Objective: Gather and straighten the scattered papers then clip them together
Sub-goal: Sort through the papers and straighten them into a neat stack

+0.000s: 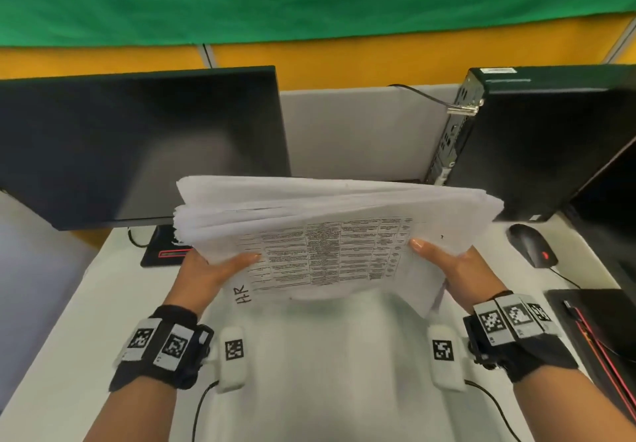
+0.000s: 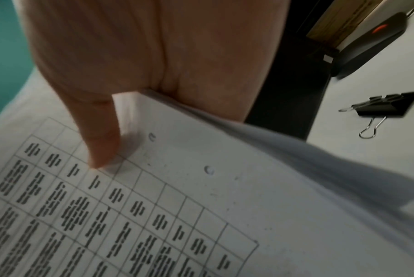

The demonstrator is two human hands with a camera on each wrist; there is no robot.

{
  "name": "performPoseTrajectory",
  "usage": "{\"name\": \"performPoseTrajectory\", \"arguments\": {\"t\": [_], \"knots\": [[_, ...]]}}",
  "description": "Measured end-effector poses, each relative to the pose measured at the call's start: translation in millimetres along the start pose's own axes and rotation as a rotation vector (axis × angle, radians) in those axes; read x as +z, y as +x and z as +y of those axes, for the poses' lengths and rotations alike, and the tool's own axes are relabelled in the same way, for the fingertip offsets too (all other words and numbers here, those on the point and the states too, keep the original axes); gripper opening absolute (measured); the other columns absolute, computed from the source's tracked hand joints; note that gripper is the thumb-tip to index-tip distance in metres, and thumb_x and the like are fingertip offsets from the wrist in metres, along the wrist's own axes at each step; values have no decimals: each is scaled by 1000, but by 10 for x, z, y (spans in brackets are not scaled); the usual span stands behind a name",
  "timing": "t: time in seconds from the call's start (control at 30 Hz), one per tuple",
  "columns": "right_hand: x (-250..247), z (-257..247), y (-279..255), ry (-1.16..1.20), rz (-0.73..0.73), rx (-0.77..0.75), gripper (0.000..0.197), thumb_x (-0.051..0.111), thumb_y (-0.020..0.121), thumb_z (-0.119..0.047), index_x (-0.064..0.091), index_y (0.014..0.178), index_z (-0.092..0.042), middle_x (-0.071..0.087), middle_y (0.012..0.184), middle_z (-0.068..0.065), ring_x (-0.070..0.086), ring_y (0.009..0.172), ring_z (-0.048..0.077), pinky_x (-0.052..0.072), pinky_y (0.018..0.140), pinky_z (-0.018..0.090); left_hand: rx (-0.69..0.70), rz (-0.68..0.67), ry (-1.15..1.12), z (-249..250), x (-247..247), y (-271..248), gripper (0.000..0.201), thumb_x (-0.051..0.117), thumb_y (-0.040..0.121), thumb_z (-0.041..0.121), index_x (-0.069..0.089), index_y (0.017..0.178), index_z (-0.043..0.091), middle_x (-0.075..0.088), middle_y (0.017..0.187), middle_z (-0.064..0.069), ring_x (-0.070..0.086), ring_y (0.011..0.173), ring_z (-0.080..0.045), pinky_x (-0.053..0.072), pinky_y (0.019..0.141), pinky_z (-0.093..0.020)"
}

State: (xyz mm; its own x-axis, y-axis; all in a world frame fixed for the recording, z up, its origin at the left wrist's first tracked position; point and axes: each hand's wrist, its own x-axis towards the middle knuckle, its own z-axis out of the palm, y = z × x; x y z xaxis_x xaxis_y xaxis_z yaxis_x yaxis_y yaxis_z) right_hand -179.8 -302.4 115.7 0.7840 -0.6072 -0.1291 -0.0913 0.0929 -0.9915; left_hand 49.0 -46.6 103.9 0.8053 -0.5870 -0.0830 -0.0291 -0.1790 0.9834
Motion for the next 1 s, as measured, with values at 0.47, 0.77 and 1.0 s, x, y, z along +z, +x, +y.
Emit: {"name": "performPoseTrajectory", "arguments": {"t": [0.47,0.77,1.0], "knots": [[-80,377,-8,-85,191,57,25,68,82,-13,61,105,-22,68,99,-6,66,87,0,56,80,21,14,47,-30,-187,167,-89,32,77,70,1,72,92,24,76,94,11,70,91,-7,54,86,-28],[-148,627,39,-209,112,98,43,72,78,-11,59,118,-16,68,107,-2,66,94,2,54,88,30,-66,-5,49,-507,154,-33,36,85,62,20,70,93,29,75,92,11,70,87,-2,54,85,-33],[-164,647,101,-145,169,71,36,71,79,-11,58,111,-21,67,102,-8,62,93,-1,48,81,21,-51,4,58,-548,175,-6,36,78,71,12,68,101,30,74,99,8,68,91,-1,52,81,-28]]}}
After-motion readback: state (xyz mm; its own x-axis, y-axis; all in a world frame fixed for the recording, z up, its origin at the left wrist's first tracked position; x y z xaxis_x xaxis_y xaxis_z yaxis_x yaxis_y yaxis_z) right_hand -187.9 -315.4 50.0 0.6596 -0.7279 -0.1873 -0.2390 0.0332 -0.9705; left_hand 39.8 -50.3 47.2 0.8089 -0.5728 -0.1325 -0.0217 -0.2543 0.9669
